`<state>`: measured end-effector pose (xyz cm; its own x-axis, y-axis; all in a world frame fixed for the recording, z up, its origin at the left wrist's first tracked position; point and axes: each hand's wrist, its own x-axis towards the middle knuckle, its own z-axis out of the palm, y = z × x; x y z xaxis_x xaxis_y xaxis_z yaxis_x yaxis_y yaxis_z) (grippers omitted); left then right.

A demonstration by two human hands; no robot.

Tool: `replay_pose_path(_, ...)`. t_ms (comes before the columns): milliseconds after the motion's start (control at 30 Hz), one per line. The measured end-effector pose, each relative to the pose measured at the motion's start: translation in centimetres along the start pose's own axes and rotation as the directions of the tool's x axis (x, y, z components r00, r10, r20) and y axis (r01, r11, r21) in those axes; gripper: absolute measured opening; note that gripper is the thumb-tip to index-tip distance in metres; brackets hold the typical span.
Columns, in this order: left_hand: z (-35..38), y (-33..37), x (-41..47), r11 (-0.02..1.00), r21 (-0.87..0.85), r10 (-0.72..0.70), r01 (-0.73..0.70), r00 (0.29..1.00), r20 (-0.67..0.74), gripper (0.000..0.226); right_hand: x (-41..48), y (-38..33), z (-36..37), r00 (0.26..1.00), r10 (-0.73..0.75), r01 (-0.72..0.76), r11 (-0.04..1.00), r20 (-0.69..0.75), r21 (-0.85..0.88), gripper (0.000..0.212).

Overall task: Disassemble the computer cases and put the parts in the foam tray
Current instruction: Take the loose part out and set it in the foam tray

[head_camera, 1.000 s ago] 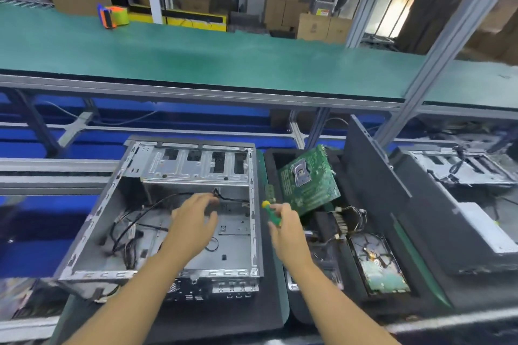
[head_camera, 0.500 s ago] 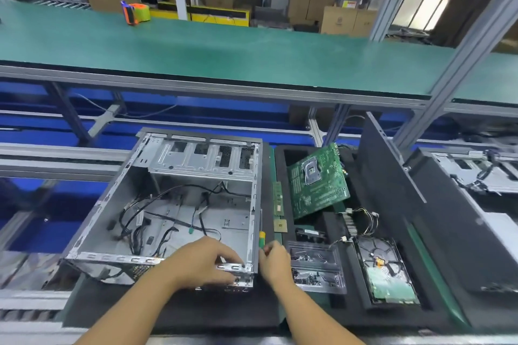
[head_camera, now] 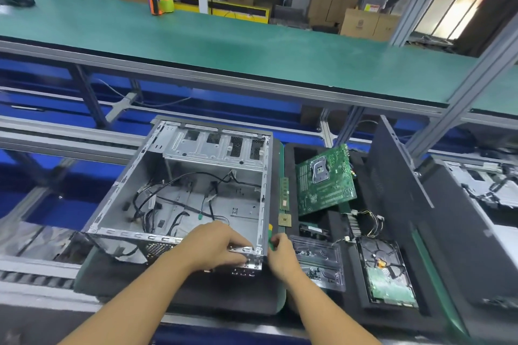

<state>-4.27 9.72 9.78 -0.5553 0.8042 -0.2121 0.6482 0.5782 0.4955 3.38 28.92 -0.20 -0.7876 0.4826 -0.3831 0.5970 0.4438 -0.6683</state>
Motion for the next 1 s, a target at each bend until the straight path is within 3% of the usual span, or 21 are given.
replay_pose_path(133, 0.1, 0.0, -0.3, 1.0, 0.005, 0.016, -0.016, 0.999, -0.031, 0.048, -0.6, -0.1, -0.2, 0.998, -0.043, 0.046, 0.998, 0.046, -0.05, 0.035)
replay_pose_path(200, 0.0, -0.1, -1.2, 0.998, -0.045, 0.034, -0.044, 0.978, -0.206, 0.047, -0.9, -0.1, -0.3, 0.995, -0.071, 0.078, 0.993, 0.07, -0.093, 0.041)
replay_pose_path(267, 0.2, -0.9, -2.9, 0.993, -0.058, 0.057, -0.104, 0.844, -0.533, 0.027, -1.0, 0.2, -0.2, 0.993, -0.082, 0.089, 0.992, 0.08, -0.089, 0.042)
replay_pose_path(333, 0.3, -2.0, -4.5, 0.995, -0.025, 0.051, -0.094, 0.722, -0.69, 0.021, -1.2, 0.3, -0.3, 0.994, -0.082, 0.088, 0.992, 0.067, -0.088, 0.04)
replay_pose_path(567, 1.0, -4.6, -8.1, 0.999, -0.034, -0.046, 0.031, 0.631, -0.774, 0.018, -1.3, -0.4, 0.2, 0.996, -0.092, 0.092, 0.992, 0.0, -0.082, 0.042)
replay_pose_path(667, 2.3, -5.8, -10.8, 0.984, -0.137, -0.18, 0.117, 0.574, -0.799, 0.019, -1.3, -0.3, 0.5, 0.995, -0.048, 0.046, 0.999, -0.085, -0.025, 0.035)
replay_pose_path(733, 3.4, -6.8, -13.1, 0.953, -0.244, -0.302, 0.179, 0.529, -0.793, 0.019, -2.0, 0.2, 0.8, 0.988, 0.008, -0.001, 0.999, -0.153, 0.042, 0.018)
replay_pose_path(800, 4.7, -7.8, -15.5, 0.899, -0.361, -0.438, 0.25, 0.471, -0.766, 0.015, -3.6, 1.0, 1.7, 0.981, 0.079, -0.057, 0.991, -0.179, 0.124, 0.003)
replay_pose_path(867, 6.2, -8.9, -18.0, 0.802, -0.494, -0.596, 0.337, 0.394, -0.7, 0.014, -5.7, 1.9, 3.0, 0.968, 0.142, -0.105, 0.978, -0.208, 0.181, 0.001)
replay_pose_path(933, 7.8, -9.9, -20.4, 0.697, -0.59, -0.714, 0.408, 0.322, -0.621, 0.016, -7.9, 2.3, 4.8, 0.971, 0.133, -0.097, 0.979, -0.2, 0.181, 0.001)
replay_pose_path(1000, 9.6, -11.2, -22.7, 0.607, -0.646, -0.793, 0.463, 0.295, -0.533, 0.018, -10.6, 1.9, 7.2, 0.989, 0.073, -0.054, 0.988, -0.127, 0.146, 0.007)
